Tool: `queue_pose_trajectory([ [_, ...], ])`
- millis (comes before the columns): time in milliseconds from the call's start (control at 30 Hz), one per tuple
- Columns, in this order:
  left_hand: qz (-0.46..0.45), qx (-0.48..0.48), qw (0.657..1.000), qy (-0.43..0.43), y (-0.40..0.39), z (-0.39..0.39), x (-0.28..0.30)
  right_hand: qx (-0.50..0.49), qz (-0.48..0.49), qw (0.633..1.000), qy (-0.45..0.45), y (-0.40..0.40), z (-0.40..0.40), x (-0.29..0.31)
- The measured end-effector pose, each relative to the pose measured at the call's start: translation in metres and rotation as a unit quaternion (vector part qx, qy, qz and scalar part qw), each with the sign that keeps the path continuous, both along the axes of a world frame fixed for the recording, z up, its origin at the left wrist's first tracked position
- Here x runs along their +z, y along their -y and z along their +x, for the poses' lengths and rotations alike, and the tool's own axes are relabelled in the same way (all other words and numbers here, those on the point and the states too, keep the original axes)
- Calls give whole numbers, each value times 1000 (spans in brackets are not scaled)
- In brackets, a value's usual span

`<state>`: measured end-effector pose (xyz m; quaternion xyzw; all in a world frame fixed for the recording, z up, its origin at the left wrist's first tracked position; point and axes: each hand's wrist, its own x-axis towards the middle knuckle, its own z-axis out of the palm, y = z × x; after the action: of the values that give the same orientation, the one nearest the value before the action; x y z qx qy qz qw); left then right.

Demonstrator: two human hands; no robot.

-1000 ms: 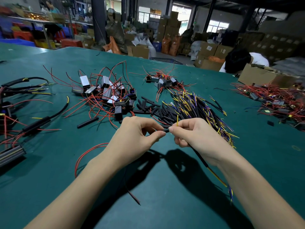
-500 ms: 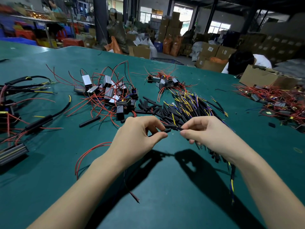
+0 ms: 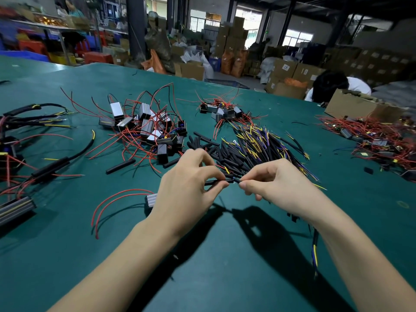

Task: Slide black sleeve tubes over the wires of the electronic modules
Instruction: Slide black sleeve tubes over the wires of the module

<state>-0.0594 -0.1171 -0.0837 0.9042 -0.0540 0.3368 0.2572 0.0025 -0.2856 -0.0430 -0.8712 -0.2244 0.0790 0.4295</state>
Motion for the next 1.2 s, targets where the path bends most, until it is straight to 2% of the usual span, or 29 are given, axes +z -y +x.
queue_pose_trajectory([
  [233,-4,-7,998,-70,-15,2,5,-2,3,1000,-5,3,1,0],
  [533,-25,-35,998,-42,-12,4,2,-4,-33,999,25,3,7,-9],
  [800,-34,-34,997,-62,-10,9,-3,-10,-74,996,55,-2,9,-18],
  [867,3,-13,995,-102,-14,9,1,-28,-85,991,100,-7,7,-20],
  [967,56,45,969,-235,-29,7,7,-44,-97,977,183,-14,3,-15],
  [1067,20,56,949,-310,-45,5,10,-63,-85,965,242,-18,-2,-9],
  [1200,47,51,923,-380,-52,3,13,-94,-104,932,335,-35,-9,1],
])
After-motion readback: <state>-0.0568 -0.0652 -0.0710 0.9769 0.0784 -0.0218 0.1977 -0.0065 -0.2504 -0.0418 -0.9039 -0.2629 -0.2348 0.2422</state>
